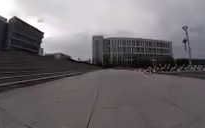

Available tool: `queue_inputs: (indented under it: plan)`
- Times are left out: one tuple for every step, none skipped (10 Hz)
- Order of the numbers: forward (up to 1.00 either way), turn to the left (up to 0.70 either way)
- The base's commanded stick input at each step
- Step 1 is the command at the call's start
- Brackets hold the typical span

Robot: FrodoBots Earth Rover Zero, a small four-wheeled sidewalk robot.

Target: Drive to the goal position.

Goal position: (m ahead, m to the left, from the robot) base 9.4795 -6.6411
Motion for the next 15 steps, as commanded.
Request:
queue_inputs:
  plan:
    - [0.70,-0.12]
    - [0.70,-0.21]
    - [0.70,-0.11]
    - [0.70,0.00]
    - [0.70,0.00]
    - [0.70,0.00]
    - [0.70,0.00]
    - [0.70,0.00]
    - [0.70,0.00]
    - [0.70,0.00]
    - [0.70,0.00]
    - [0.70,0.00]
    - [0.70,0.00]
    - [0.70,0.00]
    - [0.70,0.00]
